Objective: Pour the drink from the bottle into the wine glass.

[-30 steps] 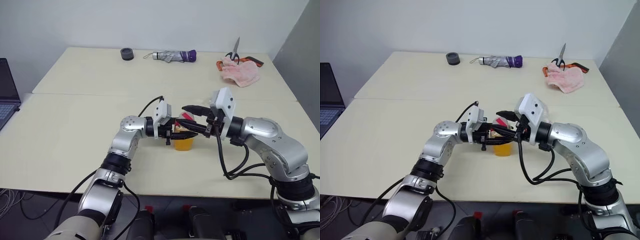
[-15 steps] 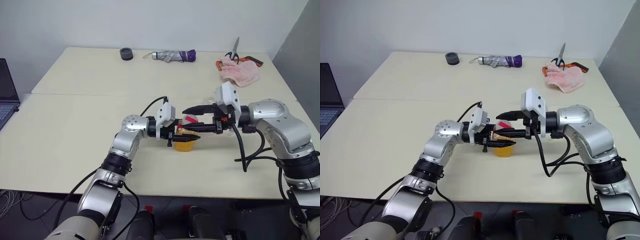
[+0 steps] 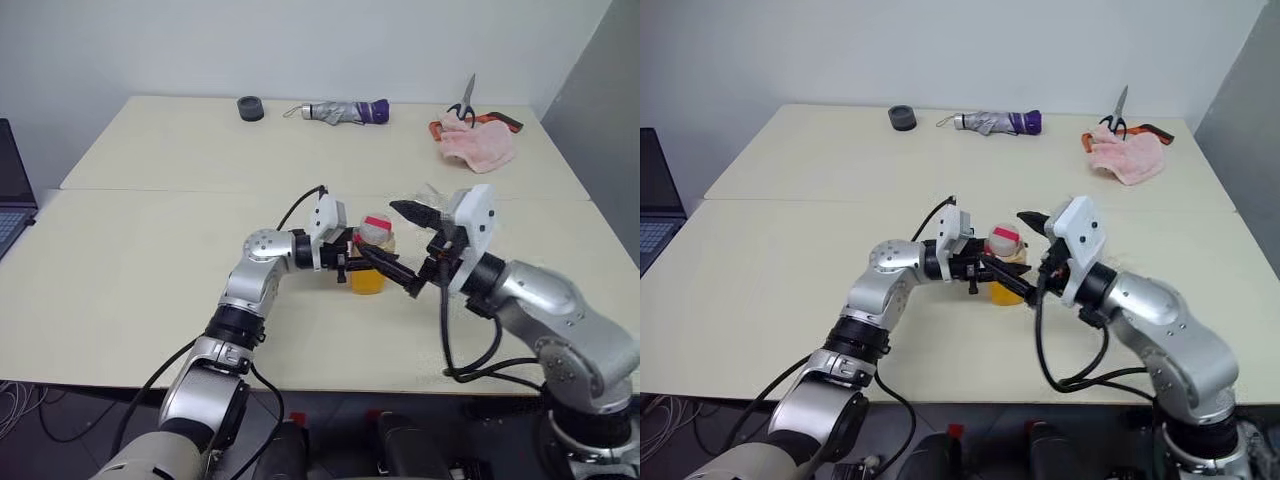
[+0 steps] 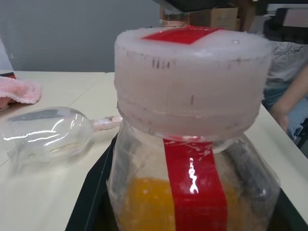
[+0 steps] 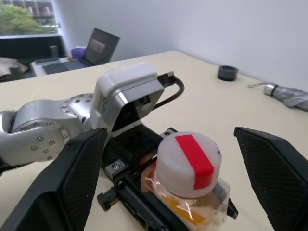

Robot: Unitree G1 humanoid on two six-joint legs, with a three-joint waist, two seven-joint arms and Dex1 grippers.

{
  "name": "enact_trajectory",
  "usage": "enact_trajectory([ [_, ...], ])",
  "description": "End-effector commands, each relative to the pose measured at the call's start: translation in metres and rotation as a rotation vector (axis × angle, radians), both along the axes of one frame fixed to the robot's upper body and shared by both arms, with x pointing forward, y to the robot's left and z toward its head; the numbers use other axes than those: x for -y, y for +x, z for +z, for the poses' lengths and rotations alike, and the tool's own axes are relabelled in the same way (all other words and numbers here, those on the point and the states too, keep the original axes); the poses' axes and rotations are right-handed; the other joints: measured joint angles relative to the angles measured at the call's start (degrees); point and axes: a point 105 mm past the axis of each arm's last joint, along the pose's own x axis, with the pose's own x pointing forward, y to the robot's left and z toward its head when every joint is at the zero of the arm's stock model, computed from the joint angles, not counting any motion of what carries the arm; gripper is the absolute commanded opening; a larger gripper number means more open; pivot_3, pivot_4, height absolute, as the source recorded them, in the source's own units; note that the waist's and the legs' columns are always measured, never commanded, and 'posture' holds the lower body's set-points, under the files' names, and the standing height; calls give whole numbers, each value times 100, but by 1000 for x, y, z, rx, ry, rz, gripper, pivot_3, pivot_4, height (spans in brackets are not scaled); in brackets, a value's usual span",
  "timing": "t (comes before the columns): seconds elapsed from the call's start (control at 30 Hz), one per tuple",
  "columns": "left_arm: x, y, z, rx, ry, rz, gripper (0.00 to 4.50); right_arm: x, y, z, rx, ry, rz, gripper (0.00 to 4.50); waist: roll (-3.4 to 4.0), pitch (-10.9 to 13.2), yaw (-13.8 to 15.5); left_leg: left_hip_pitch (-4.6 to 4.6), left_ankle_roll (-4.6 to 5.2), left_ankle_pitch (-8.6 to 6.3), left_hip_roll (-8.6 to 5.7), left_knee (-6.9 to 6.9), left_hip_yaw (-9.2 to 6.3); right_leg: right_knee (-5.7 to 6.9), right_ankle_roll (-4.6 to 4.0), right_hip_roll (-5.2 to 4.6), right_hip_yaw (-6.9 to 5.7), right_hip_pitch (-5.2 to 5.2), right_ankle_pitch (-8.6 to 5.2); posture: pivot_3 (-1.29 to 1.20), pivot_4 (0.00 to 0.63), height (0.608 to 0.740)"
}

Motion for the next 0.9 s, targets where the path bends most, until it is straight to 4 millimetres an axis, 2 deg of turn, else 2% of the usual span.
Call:
enact_trajectory([
  [0.03, 7, 1, 19, 72, -26, -32, 1807, 0, 2, 2, 41, 39, -136, 4500, 0, 0, 2, -1, 0, 0, -1, 0, 0, 0, 0, 0, 0, 0, 0, 0, 150, 740],
  [0.2, 10, 3, 20, 78, -14, -48, 1807, -8, 3, -6, 13, 64, -148, 4500, 0, 0, 2, -6, 0, 0, -4, -1, 4, -7, -1, -3, 2, -2, 0, 0, 150, 740],
  [0.43, 10, 4, 20, 87, -10, -58, 1807, -9, 10, -5, 27, 100, -181, 4500, 0, 0, 0, -4, 1, -1, -3, -2, 3, -7, -1, -2, 1, -2, 0, 0, 150, 740],
  [0.53, 9, 3, 19, 88, -6, -59, 1807, -10, 11, -4, 33, 103, -174, 3923, 0, 0, 0, -5, 1, -1, -3, -3, 3, -7, -1, -2, 1, -2, 0, 0, 150, 740],
  [0.73, 7, 3, 19, 92, -3, -59, 1806, -18, 10, -8, 15, 107, -107, 1899, 0, 0, -1, -5, 1, -1, -3, -3, 3, -7, -1, -2, 1, -2, 0, 0, 150, 740],
  [0.83, 6, 3, 20, 91, -3, -63, 1806, -23, 7, -10, 19, 84, -4, 1879, 0, 0, -2, -5, 1, -1, -3, -3, 2, -7, -1, -2, 0, -2, 0, 0, 150, 740],
  [0.9, 5, 2, 21, 83, -8, -76, 1806, -30, -4, -13, 43, 12, 215, 1879, 0, 0, -2, -5, 2, -1, -4, -3, 3, -7, -1, -2, 0, -2, 0, 0, 150, 740],
])
